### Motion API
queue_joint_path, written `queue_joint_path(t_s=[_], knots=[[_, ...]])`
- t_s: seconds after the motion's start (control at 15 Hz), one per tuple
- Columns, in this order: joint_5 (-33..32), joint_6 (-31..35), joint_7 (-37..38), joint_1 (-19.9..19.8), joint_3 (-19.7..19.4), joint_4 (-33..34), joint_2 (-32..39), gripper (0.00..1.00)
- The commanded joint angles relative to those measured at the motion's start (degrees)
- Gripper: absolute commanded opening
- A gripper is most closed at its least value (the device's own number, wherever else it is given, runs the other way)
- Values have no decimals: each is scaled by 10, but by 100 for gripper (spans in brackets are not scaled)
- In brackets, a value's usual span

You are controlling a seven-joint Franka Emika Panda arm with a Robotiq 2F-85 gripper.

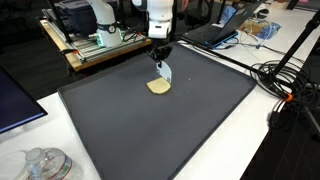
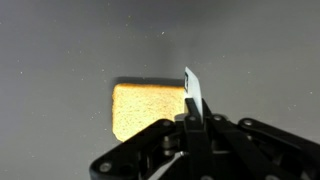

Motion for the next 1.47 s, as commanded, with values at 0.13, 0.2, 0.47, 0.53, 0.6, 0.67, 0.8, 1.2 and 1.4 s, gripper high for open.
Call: queue_joint_path(t_s=[0.13,0.2,0.47,0.53,0.6,0.67,0.8,1.2,1.4], knots=[[-5,-10,-11,-3,-8,52,44,1],[-9,-12,-10,-2,-11,58,50,1],[-15,-24,-7,0,-19,76,71,1],[-13,-28,-8,-1,-19,79,76,1],[-13,-29,-8,0,-19,81,80,1],[-11,-32,-9,-1,-18,83,84,1],[-10,-38,-10,-1,-17,86,90,1],[-9,-36,-19,0,-12,83,105,1],[-8,-30,-26,-2,-12,85,112,1]])
